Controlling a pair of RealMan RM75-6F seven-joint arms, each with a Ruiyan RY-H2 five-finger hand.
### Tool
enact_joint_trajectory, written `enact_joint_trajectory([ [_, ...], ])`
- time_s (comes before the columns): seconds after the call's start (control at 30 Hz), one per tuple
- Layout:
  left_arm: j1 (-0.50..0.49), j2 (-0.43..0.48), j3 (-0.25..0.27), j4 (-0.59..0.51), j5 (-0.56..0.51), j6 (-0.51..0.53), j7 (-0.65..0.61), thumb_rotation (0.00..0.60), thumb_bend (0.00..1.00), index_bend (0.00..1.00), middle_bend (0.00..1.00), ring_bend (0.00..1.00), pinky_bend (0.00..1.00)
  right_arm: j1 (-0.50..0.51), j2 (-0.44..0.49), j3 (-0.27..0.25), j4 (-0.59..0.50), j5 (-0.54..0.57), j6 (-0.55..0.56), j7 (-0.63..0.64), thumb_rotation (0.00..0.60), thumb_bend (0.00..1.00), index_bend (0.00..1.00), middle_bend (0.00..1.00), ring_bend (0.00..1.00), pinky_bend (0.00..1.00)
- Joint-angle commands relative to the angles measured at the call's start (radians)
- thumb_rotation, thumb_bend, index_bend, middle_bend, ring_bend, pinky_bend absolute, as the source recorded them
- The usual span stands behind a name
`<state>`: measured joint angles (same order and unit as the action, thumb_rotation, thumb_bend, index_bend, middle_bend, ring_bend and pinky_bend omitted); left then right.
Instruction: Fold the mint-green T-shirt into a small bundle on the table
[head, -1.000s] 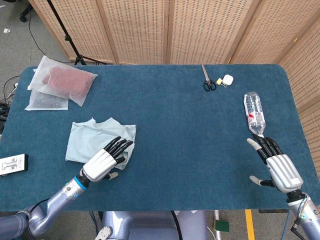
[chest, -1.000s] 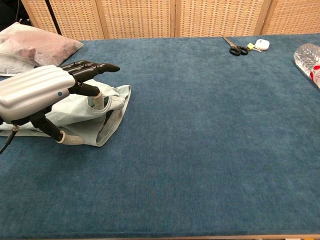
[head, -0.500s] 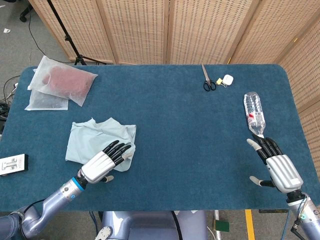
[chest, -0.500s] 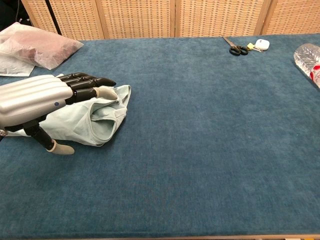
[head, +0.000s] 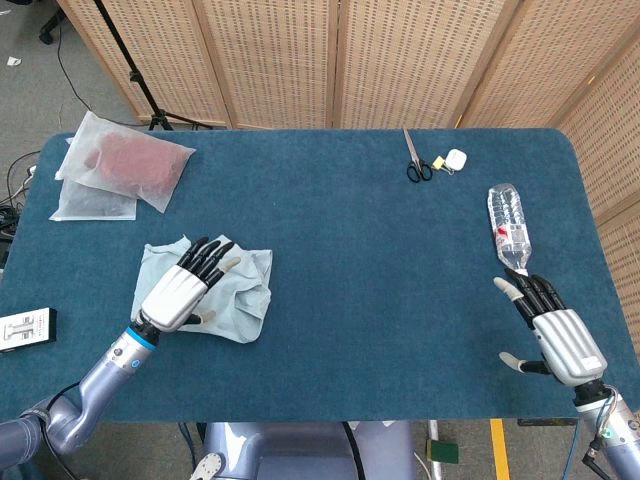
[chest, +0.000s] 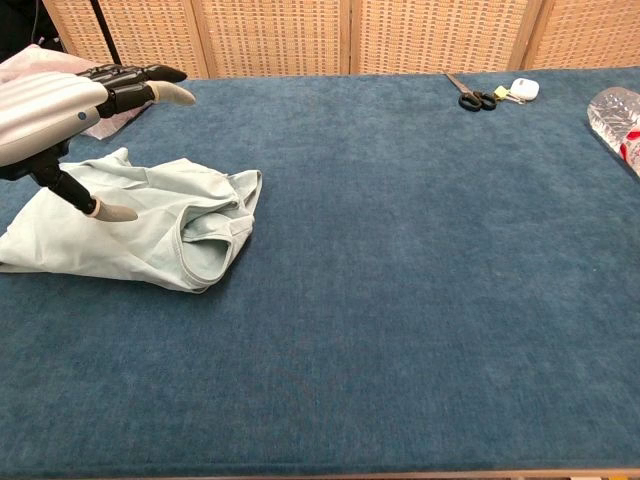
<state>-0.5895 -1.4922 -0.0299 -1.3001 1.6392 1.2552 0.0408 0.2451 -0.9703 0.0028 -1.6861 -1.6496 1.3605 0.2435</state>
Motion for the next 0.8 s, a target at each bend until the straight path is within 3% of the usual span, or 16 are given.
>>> enact_joint_trajectory([
  [0.03,-0.010,-0.034,-0.024,0.068,-0.064,-0.064,-0.010,0.600,0.00,0.00,0.00,0.00,0.00,0.002,-0.001,0.000,0.001,0.002,-0.004,0.001,0.600,0.05,0.00,0.00,0.00,0.00],
  [0.33,-0.040,-0.115,-0.037,0.166,-0.080,-0.099,-0.025,0.600,0.00,0.00,0.00,0.00,0.00,0.005,-0.003,0.001,0.003,0.009,-0.013,0.000,0.600,0.05,0.00,0.00,0.00,0.00],
  [0.8,-0.074,-0.183,-0.053,0.196,-0.080,-0.103,0.021,0.600,0.00,0.00,0.00,0.00,0.00,0.004,0.002,0.002,0.005,0.008,-0.009,0.012,0.600,0.05,0.00,0.00,0.00,0.00],
])
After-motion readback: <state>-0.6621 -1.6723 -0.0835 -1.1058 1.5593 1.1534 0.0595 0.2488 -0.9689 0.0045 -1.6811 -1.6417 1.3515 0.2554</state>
